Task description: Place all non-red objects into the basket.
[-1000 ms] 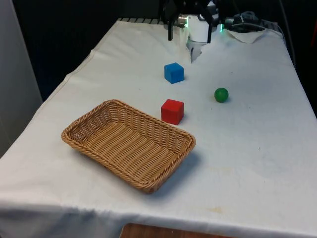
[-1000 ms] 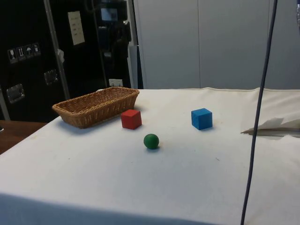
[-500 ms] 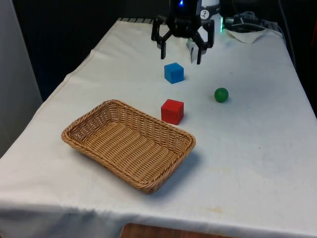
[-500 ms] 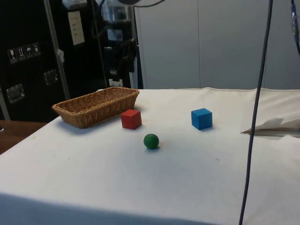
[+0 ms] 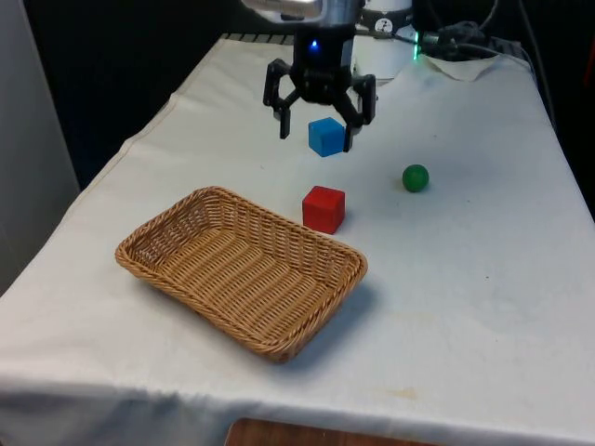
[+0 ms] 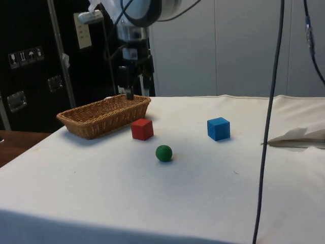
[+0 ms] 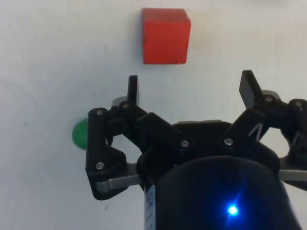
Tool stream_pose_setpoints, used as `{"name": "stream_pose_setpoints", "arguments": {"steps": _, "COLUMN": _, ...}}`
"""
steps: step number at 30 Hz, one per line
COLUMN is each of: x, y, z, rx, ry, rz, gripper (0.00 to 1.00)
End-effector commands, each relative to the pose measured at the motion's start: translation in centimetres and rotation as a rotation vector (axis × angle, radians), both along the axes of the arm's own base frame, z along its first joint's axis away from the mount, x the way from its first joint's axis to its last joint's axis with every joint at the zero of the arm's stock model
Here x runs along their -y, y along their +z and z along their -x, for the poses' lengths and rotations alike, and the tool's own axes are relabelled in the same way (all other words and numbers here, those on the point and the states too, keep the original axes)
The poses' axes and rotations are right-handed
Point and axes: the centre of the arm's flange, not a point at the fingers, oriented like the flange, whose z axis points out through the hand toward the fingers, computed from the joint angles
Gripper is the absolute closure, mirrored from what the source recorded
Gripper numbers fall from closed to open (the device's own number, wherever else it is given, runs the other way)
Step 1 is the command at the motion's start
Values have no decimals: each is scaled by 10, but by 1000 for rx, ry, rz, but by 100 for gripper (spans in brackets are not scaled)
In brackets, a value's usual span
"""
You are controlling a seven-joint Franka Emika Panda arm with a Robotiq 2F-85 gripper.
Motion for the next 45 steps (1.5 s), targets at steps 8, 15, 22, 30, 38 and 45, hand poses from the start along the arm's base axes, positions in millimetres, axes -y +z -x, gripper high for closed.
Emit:
{"name": "stream_pose_setpoints", "arguments": {"steps": 8, "x": 5, "y": -29, "z": -1, "rx": 2, "ry": -12, "rz": -9, "gripper": 0}}
{"name": "stream_pose_setpoints", "arguments": {"steps": 15, "x": 3, "y": -43, "z": 0, "rx": 6, "ry": -20, "rz": -34, "gripper": 0}}
{"name": "stream_pose_setpoints", "arguments": {"steps": 22, "x": 1, "y": -51, "z": 0, "rx": -6, "ry": -27, "rz": -45, "gripper": 0}}
{"name": "stream_pose_setpoints", "arguments": {"steps": 30, "x": -4, "y": -68, "z": -2, "rx": 18, "ry": -32, "rz": -96, "gripper": 0}}
{"name": "stream_pose_setpoints", "arguments": {"steps": 38, "x": -8, "y": -78, "z": -5, "rx": 24, "ry": -35, "rz": -112, "gripper": 0}}
{"name": "stream_pose_setpoints", "arguments": {"steps": 45, "x": -9, "y": -94, "z": -5, "rx": 19, "ry": -40, "rz": -122, "gripper": 0}}
